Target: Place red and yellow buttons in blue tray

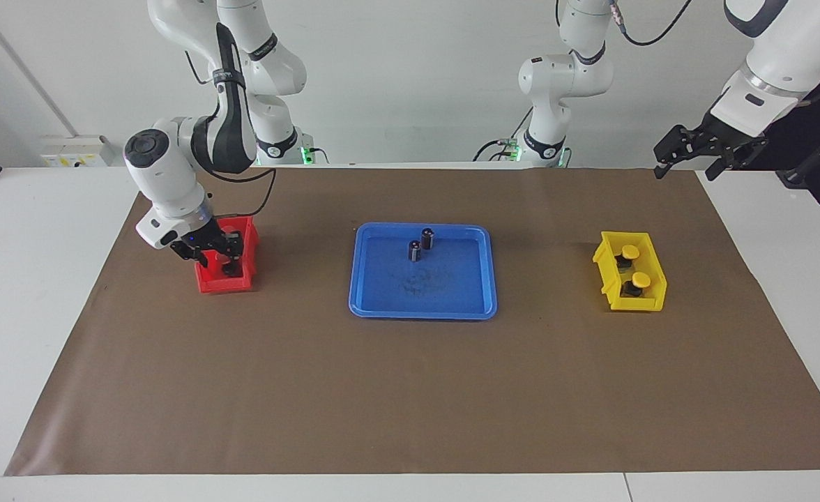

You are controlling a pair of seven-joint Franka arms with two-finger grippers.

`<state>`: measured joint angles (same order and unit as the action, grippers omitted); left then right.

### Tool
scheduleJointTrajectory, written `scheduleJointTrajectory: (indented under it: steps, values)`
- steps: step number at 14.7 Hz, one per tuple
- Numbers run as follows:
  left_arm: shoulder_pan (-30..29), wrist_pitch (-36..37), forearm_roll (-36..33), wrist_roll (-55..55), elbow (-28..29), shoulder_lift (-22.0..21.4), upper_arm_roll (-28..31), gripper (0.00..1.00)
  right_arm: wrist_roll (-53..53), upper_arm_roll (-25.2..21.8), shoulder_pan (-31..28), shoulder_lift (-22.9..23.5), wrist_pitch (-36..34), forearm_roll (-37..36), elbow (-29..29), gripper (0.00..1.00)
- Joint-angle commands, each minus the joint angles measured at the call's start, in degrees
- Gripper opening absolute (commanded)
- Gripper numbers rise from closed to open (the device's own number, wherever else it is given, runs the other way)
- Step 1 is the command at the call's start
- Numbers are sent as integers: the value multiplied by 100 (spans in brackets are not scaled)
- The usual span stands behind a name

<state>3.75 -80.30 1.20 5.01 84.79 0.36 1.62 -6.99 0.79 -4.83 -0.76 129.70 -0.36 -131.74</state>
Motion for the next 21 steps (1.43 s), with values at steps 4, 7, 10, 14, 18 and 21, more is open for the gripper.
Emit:
scheduleJointTrajectory:
  steps: [4,7,10,14,18,21]
  values:
    - [-181,-1107,-103,52,1476,-659,66,100,22,27,-44,-117,99,45,-176,67]
    - [-226,-1820,-103,351,2006,-599,66,100,13,27,-44,-134,90,45,-247,64]
    - [-235,-2322,-112,360,2199,-335,66,97,-83,27,-53,-135,90,45,-264,55]
    - [-235,-2963,-112,369,2560,33,66,90,-84,27,-26,-117,29,45,-186,25]
    - [-374,-3727,-112,482,2858,376,66,82,-224,27,-35,75,-1284,36,979,21]
    - [-515,-4413,-112,632,3376,377,66,73,-50,36,192,383,-2842,36,2500,21]
